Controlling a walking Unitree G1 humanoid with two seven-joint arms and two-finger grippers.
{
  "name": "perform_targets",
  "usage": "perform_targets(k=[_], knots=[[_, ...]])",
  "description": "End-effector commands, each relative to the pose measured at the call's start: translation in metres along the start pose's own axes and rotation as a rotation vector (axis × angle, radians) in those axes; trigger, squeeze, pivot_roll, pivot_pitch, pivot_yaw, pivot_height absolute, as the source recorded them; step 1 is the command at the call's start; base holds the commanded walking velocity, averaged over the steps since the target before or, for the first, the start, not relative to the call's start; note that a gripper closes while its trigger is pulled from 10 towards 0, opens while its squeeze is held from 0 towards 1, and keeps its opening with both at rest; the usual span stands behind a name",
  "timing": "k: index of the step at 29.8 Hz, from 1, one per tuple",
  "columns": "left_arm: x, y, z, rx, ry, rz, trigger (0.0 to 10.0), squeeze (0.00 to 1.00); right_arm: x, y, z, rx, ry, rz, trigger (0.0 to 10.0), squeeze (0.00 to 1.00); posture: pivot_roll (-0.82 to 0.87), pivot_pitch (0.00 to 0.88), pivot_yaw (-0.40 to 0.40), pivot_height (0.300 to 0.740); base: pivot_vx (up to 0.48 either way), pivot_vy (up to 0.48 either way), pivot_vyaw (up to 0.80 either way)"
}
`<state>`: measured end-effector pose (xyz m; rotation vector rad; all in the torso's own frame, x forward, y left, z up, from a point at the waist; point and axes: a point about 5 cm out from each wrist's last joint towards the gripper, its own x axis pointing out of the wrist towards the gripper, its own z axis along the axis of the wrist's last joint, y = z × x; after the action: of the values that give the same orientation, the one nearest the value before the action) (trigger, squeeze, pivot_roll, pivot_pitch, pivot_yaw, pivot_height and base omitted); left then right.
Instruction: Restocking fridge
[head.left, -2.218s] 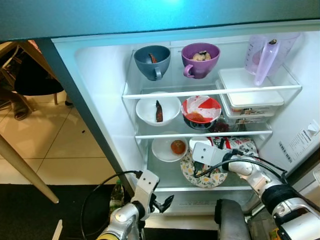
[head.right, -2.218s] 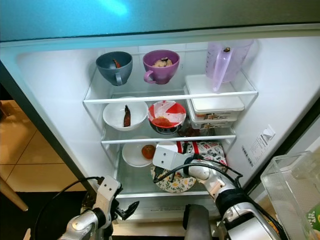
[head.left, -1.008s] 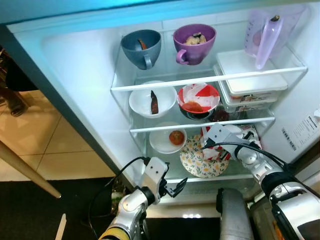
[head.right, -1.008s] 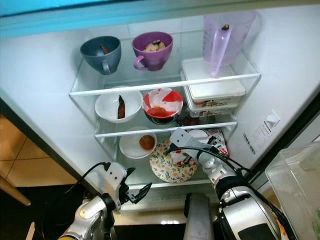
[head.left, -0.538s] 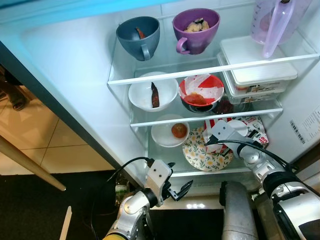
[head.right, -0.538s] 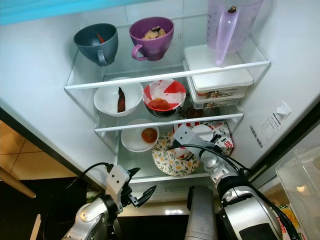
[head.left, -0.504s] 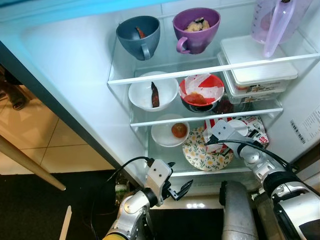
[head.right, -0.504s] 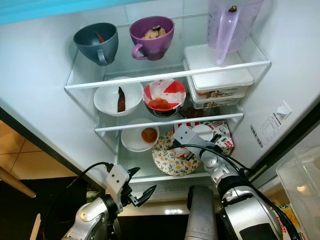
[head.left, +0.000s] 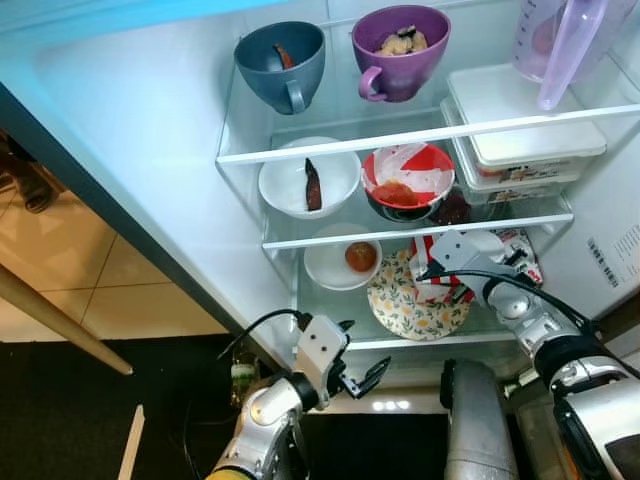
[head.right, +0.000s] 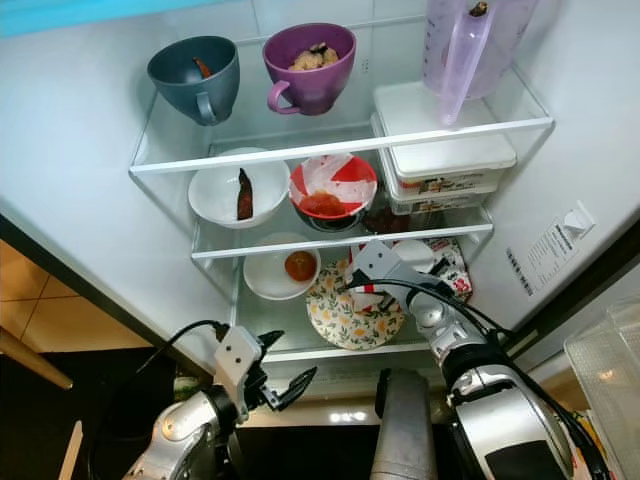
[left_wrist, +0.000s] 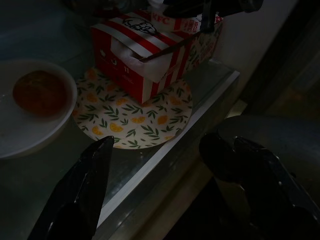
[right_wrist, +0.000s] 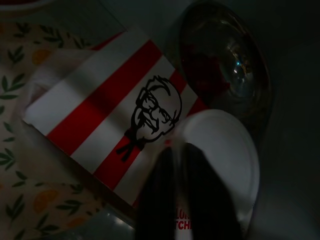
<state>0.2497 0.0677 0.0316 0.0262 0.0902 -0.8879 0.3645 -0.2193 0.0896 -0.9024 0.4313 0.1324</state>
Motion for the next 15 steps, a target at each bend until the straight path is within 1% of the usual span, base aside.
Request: perform_targets(k=[1, 4, 5, 6, 7, 8, 9, 12, 13, 15], knots=[[0.0, -0.004, -0.003, -0.025, 0.008, 0.005, 10.0, 0.0, -0.001, -0.002, -0.006, 0.037, 0.02, -0.013, 10.0, 0.99, -0.02, 0.252, 0.132, 0.48, 0.0, 0.0, 0.0], [0.0, -0.005, -0.002, -0.024, 0.009, 0.005, 10.0, 0.0, -0.001, -0.005, -0.006, 0.039, 0.02, -0.024, 10.0, 0.99, -0.02, 0.25, 0.131, 0.48, 0.0, 0.0, 0.0], [0.0, -0.005, -0.002, -0.023, 0.009, 0.005, 10.0, 0.0, -0.001, -0.006, -0.006, 0.04, 0.021, -0.029, 10.0, 0.94, -0.02, 0.25, 0.13, 0.48, 0.0, 0.0, 0.0], [0.0, -0.005, -0.002, -0.023, 0.009, 0.005, 10.0, 0.0, -0.001, -0.006, -0.006, 0.04, 0.021, -0.029, 10.0, 0.94, -0.02, 0.25, 0.13, 0.48, 0.0, 0.0, 0.0], [0.0, -0.004, -0.002, -0.023, 0.01, 0.006, 10.0, 0.0, -0.001, -0.007, -0.007, 0.044, 0.022, -0.034, 10.0, 0.85, -0.02, 0.25, 0.131, 0.48, 0.0, 0.0, 0.0], [-0.001, -0.004, -0.003, -0.023, 0.013, 0.008, 10.0, 0.0, -0.001, -0.008, -0.007, 0.046, 0.021, -0.038, 10.0, 0.39, -0.02, 0.246, 0.13, 0.48, 0.0, 0.0, 0.0], [-0.002, -0.003, -0.003, -0.023, 0.016, 0.011, 10.0, 0.0, -0.001, -0.011, -0.007, 0.053, 0.018, -0.038, 10.0, 0.07, -0.02, 0.245, 0.128, 0.48, 0.0, 0.0, 0.0], [-0.002, -0.002, -0.003, -0.024, 0.018, 0.013, 10.0, 0.0, -0.001, -0.012, -0.007, 0.058, 0.015, -0.037, 10.0, 0.07, -0.02, 0.245, 0.128, 0.48, 0.0, 0.0, 0.0], [-0.003, -0.001, -0.004, -0.026, 0.024, 0.017, 10.0, 0.0, -0.001, -0.015, -0.004, 0.066, 0.0, -0.028, 10.0, 0.0, -0.03, 0.241, 0.127, 0.48, 0.0, 0.0, 0.0], [-0.003, -0.001, -0.004, -0.026, 0.026, 0.019, 10.0, 0.0, -0.001, -0.015, -0.003, 0.067, -0.006, -0.024, 10.0, 0.0, -0.03, 0.24, 0.127, 0.48, 0.0, 0.0, 0.0]])
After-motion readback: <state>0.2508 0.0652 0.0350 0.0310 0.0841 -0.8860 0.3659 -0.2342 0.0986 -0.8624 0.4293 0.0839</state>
